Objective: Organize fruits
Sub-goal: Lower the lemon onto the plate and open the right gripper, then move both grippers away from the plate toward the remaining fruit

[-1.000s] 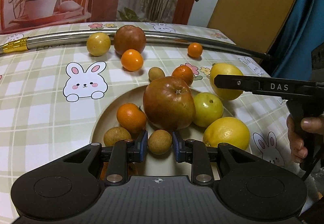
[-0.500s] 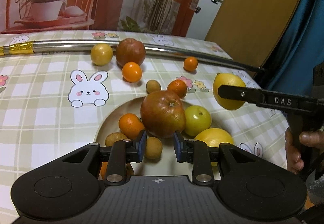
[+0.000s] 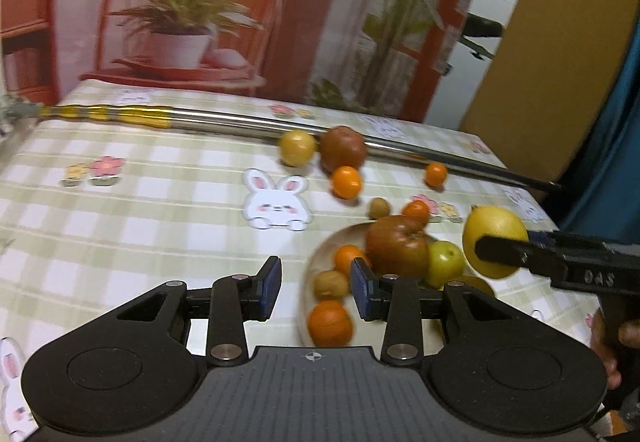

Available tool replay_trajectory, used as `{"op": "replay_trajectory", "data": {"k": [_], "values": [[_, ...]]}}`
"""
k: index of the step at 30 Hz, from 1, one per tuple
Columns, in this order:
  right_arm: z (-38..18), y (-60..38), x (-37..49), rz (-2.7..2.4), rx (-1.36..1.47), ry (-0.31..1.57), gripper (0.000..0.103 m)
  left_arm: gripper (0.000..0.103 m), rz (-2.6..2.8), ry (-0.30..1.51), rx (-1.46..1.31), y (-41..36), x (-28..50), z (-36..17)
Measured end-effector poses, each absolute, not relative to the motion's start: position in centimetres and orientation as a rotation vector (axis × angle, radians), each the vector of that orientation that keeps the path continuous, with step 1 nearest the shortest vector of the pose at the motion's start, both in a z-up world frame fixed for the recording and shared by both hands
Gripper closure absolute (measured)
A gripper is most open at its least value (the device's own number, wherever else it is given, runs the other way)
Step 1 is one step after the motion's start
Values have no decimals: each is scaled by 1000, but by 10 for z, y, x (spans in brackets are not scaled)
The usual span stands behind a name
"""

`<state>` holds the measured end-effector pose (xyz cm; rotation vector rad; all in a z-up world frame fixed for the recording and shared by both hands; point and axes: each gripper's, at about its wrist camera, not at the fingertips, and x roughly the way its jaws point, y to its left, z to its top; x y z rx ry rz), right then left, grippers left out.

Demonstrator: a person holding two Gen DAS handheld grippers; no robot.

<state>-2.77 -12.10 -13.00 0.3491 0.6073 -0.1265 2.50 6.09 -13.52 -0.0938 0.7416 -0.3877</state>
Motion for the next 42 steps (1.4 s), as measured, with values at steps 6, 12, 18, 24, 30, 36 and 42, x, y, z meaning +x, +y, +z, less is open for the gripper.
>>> {"op": "replay_trajectory", "data": {"k": [6,12,18,24,30,36,42], "values": [[-133,-89,-19,-50,337,655,52,63,-349,716,-123,81,14,-128],[-147,-63,-7,2,311,740,51,62,-357,694,-116,85,6,-128],[-157,-37,6,48,237,809,52,62,-358,696,-145,93,2,-133],[-162,-24,11,79,210,849,52,62,-361,702,-163,95,3,-136],[-166,-16,15,106,186,869,52,62,-364,709,-158,94,3,-138],[-170,-17,15,123,199,885,51,62,-369,716,-153,92,3,-139],[-165,-20,11,136,231,845,50,62,-373,718,-149,91,1,-138]]}}
